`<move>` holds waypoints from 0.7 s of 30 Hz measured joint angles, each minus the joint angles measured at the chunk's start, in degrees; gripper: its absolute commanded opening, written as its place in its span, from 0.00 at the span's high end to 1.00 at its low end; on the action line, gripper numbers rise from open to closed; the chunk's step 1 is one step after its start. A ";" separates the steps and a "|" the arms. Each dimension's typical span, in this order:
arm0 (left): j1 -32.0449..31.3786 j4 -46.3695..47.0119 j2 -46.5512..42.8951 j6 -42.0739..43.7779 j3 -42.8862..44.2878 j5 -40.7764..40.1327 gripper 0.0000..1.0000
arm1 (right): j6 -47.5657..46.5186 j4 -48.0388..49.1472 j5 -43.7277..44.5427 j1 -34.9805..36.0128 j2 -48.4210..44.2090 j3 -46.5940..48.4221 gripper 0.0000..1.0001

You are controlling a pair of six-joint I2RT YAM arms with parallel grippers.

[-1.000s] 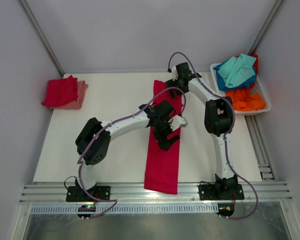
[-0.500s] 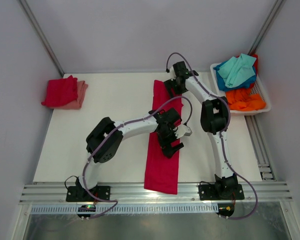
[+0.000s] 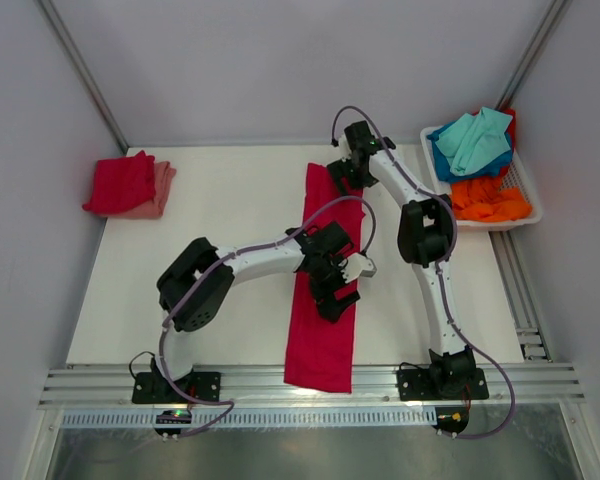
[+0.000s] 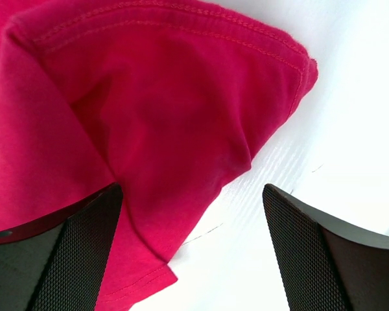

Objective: Fold and stack the t-shirts
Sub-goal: Rotate the tshirt 90 degrees

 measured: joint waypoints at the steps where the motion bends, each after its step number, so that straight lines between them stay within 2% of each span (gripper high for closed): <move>1: 0.00 0.22 -0.48 0.00 -0.70 0.13 0.01 | -0.04 -0.33 0.00 0.00 0.20 0.02 0.07; 12: -0.22 0.02 -2.99 -0.09 -3.63 0.15 0.01 | -0.17 0.59 -0.24 0.00 1.14 -0.98 0.07; 17: 0.37 -1.66 -6.32 0.15 -3.10 -5.75 0.01 | -1.11 8.94 0.24 0.00 -4.72 -11.52 0.07; 21: 3.67 -1.95 -10.80 -0.26 0.44 -9.81 0.01 | -1.62 14.34 1.55 0.00 -9.42 -17.09 0.07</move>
